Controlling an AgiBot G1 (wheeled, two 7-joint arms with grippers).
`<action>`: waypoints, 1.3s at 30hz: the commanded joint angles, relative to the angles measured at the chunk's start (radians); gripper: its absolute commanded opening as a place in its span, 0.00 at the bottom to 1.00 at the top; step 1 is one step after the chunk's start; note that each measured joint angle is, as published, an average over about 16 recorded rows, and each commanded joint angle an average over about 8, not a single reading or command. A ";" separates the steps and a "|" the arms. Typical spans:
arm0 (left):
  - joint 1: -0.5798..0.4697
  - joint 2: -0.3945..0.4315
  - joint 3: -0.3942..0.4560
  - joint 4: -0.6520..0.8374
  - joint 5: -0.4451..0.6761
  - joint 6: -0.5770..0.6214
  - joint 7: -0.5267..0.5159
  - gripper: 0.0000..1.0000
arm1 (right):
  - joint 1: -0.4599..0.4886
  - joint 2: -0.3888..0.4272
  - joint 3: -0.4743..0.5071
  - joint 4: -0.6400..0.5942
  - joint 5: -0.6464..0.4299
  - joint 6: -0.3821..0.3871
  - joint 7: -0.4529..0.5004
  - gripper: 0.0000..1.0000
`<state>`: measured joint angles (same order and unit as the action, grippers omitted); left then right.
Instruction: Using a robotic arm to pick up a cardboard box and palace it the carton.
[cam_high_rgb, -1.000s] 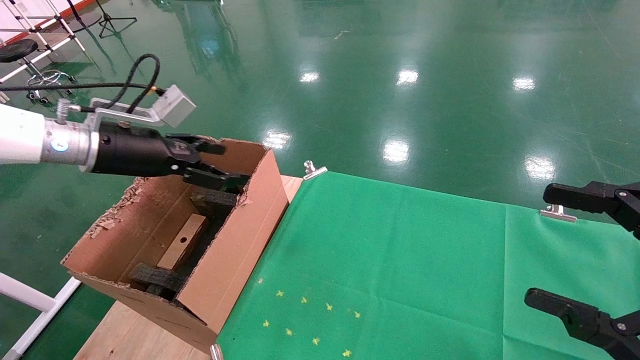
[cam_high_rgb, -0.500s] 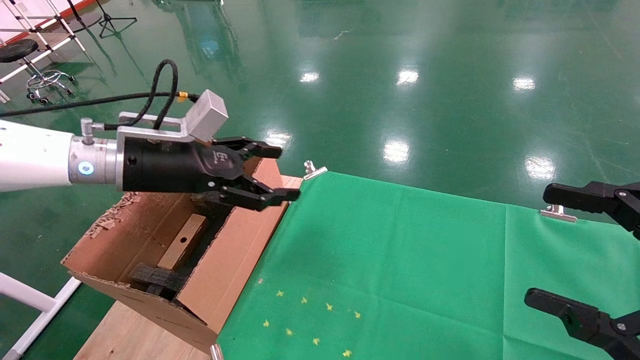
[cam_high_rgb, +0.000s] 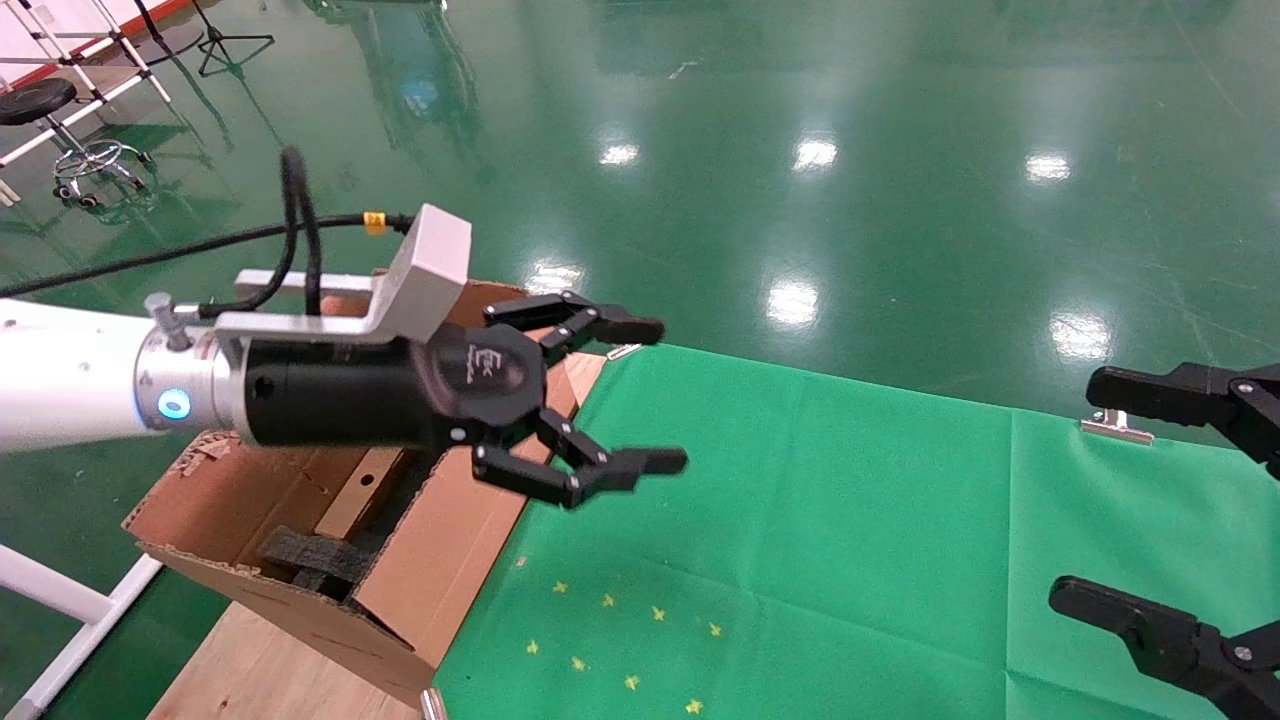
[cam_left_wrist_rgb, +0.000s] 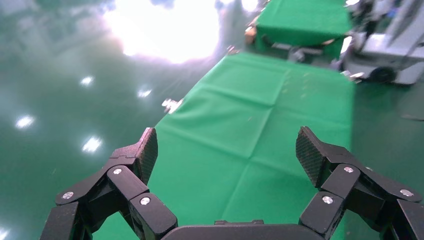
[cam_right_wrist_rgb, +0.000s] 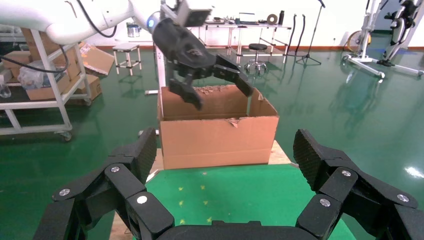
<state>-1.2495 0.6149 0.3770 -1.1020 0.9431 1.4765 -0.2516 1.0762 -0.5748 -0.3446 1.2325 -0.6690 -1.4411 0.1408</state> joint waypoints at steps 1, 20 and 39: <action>0.029 -0.001 -0.016 -0.030 -0.035 0.003 0.011 1.00 | 0.000 0.000 0.000 0.000 0.000 0.000 0.000 1.00; 0.199 -0.004 -0.111 -0.206 -0.243 0.022 0.070 1.00 | 0.000 0.000 0.000 0.000 0.000 0.000 0.000 1.00; 0.179 -0.004 -0.099 -0.185 -0.217 0.020 0.065 1.00 | 0.000 0.000 0.000 0.000 0.000 0.000 0.000 1.00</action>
<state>-1.0707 0.6111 0.2773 -1.2873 0.7257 1.4961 -0.1869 1.0759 -0.5747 -0.3445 1.2322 -0.6690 -1.4407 0.1407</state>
